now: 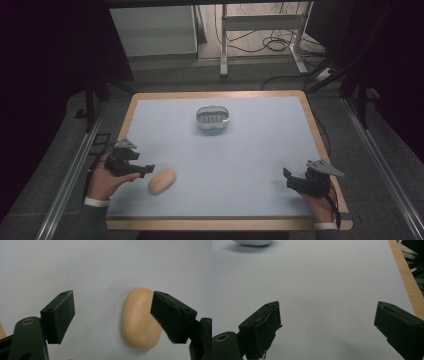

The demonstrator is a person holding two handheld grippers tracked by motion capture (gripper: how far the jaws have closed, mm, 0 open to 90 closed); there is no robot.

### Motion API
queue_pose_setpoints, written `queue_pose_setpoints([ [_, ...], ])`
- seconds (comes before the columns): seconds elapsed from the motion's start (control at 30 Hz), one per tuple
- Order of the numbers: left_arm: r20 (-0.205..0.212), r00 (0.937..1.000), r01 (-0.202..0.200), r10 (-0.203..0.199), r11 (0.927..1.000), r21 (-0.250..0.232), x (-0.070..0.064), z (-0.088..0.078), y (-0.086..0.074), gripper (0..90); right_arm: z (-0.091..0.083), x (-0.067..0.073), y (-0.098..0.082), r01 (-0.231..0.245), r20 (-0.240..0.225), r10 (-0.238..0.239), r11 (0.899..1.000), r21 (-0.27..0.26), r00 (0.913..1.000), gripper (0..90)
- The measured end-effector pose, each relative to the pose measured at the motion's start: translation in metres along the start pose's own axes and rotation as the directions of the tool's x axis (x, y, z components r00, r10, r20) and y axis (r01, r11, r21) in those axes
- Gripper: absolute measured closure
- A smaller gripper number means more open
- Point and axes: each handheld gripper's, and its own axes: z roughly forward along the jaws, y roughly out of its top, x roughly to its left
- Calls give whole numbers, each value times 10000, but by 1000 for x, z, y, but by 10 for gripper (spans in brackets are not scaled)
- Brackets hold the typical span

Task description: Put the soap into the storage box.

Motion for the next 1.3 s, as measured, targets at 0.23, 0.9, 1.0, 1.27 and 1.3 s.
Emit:
queue_pose_setpoints([
  [0.23,87,10000,-30,27,9995,311,-7,1,6,190,0,2,-1,179,75,-179,9998,-54,9998,67],
  [0.9,404,9958,-872,823,9859,1431,-26,28,12,190,0,3,-2,318,80,-318,9995,-52,9995,67],
  [1.0,452,9947,-987,926,9824,1588,-28,33,12,187,1,3,-3,333,105,-333,9994,-17,9994,68],
  [1.27,546,9930,-1135,1050,9755,1887,-34,40,8,172,1,4,-4,374,133,-374,9993,29,9992,68],
  [1.3,549,9927,-1166,1077,9724,2019,-35,43,6,171,1,4,-4,380,138,-381,9993,35,9992,67],
])
